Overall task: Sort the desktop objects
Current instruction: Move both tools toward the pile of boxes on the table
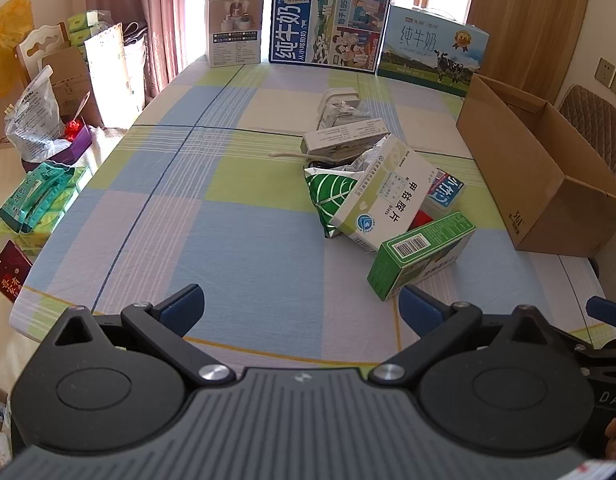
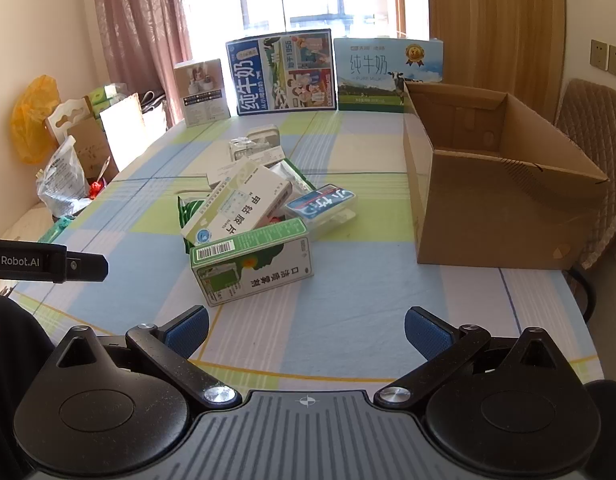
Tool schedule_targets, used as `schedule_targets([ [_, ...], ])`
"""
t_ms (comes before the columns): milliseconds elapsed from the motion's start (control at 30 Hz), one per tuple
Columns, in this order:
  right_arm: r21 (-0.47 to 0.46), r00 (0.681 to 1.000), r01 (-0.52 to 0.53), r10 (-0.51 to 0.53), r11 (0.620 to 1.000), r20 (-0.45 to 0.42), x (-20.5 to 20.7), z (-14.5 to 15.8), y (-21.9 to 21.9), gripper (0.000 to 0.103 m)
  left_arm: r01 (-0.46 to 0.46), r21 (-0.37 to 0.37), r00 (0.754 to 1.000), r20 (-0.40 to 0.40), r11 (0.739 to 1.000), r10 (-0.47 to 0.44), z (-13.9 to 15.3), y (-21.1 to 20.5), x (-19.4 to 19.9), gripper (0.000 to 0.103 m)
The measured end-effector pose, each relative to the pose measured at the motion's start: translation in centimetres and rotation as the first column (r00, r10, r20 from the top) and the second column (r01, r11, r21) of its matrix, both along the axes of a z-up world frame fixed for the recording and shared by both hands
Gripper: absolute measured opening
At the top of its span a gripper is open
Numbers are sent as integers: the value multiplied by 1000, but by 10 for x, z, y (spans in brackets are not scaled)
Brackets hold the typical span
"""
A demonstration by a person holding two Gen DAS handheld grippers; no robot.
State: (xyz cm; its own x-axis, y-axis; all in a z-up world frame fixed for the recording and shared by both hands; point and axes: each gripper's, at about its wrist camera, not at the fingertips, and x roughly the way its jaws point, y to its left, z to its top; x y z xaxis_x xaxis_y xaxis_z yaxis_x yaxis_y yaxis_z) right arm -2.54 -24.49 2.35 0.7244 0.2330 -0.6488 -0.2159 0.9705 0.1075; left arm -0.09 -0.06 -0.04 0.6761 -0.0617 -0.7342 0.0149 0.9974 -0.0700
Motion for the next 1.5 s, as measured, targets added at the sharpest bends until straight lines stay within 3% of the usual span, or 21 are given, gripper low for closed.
schedule_targets([
  [767, 1, 1000, -3, 3, 1000, 3, 0, 0, 0, 101, 7, -5, 1000, -8, 1000, -7, 0, -2, 1, 102],
  [1133, 10, 992, -86, 85, 996, 90, 6, 6, -2, 101, 61, 11, 998, -2, 998, -61, 3, 6, 2, 102],
  [1367, -27, 990, -124, 125, 992, 68, 17, 2, 3, 101, 121, 71, 993, 8, 990, -122, 11, 16, 13, 102],
  [1500, -66, 975, -206, 211, 976, 67, 27, 2, 12, 101, 183, 125, 983, 10, 975, -186, 14, 17, 21, 102],
])
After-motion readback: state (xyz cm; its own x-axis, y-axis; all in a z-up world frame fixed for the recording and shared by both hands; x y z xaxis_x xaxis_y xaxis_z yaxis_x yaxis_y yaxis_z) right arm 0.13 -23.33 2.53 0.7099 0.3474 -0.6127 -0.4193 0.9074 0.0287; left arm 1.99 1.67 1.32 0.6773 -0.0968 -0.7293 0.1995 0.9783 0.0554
